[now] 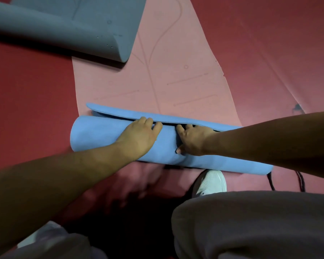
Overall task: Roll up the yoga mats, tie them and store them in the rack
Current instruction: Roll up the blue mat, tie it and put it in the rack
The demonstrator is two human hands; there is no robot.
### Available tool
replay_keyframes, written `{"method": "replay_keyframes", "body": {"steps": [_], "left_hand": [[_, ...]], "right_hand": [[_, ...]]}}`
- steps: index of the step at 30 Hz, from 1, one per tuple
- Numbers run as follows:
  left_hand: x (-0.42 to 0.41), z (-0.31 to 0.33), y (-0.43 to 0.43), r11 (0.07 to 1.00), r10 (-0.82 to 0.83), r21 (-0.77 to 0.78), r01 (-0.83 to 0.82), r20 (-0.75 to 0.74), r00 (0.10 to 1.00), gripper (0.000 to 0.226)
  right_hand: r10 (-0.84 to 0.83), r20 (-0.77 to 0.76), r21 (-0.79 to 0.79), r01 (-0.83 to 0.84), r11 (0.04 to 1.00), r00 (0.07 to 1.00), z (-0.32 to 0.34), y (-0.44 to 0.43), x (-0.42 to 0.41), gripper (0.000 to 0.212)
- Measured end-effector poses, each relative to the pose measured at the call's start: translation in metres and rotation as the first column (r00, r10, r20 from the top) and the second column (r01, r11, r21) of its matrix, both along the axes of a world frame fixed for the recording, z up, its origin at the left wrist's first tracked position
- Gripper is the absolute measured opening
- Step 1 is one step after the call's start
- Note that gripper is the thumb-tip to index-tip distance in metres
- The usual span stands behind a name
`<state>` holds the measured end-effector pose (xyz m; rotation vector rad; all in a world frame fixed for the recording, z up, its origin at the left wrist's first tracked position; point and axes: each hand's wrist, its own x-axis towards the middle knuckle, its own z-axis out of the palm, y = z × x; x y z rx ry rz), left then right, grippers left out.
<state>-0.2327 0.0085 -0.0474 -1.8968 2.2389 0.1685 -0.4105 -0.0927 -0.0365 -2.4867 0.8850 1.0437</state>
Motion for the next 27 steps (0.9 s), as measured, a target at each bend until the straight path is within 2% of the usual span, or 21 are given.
{"method": "replay_keyframes", "body": {"steps": [2, 3, 5, 7, 10, 13, 15, 17, 19, 24, 27], "left_hand": [[-0.005, 0.002, 0.002, 0.999, 0.019, 0.043, -0.019, -0.016, 1.000, 0.037], [-0.003, 0.001, 0.002, 0.995, 0.030, 0.095, -0.025, -0.048, 0.998, 0.049], [0.007, 0.005, -0.004, 0.967, 0.049, 0.253, -0.037, -0.043, 0.998, 0.090], [0.016, 0.006, -0.011, 0.966, 0.028, 0.256, -0.040, 0.051, 0.998, 0.114], [0.017, 0.004, -0.021, 0.978, 0.025, 0.202, -0.054, 0.144, 0.989, 0.113], [0.014, 0.005, -0.030, 0.979, -0.008, 0.203, -0.025, 0.160, 0.987, 0.101], [0.018, 0.004, -0.031, 0.981, 0.020, 0.188, -0.040, 0.105, 0.994, 0.089], [0.021, 0.002, -0.029, 0.978, 0.043, 0.202, -0.054, 0.060, 0.997, 0.085], [0.020, 0.001, -0.026, 0.978, 0.030, 0.202, -0.042, 0.063, 0.998, 0.085], [0.018, 0.001, -0.025, 0.989, 0.016, 0.145, -0.025, 0.063, 0.998, 0.086], [0.022, 0.003, -0.024, 0.985, 0.098, 0.145, -0.097, -0.001, 0.995, 0.104]], "right_hand": [[-0.022, 0.018, -0.018, 0.022, 1.000, 1.000, 0.002, -0.005, 0.001, 0.071], [-0.023, 0.037, -0.030, 0.024, 0.999, 0.999, 0.004, -0.007, 0.001, 0.066], [-0.014, 0.085, -0.078, 0.021, 0.997, 0.996, 0.007, -0.014, 0.000, 0.058], [-0.004, 0.103, -0.152, 0.020, 0.988, 0.995, 0.010, -0.020, 0.001, 0.054], [0.019, 0.070, -0.263, 0.000, 0.965, 0.997, 0.009, -0.030, 0.005, 0.056], [0.016, 0.026, -0.303, -0.007, 0.953, 1.000, 0.006, -0.041, 0.006, 0.056], [-0.065, -0.008, -0.196, 0.062, 0.979, 0.998, 0.005, -0.049, 0.005, 0.060], [-0.187, -0.029, 0.005, 0.187, 0.982, 0.982, 0.006, -0.055, 0.005, 0.062], [-0.203, -0.005, 0.069, 0.203, 0.977, 0.979, 0.006, -0.057, 0.005, 0.060], [-0.087, 0.107, -0.099, 0.098, 0.990, 0.990, 0.005, -0.049, 0.007, 0.054], [0.001, 0.108, -0.160, 0.016, 0.987, 0.994, 0.006, -0.043, 0.006, 0.053]]}}
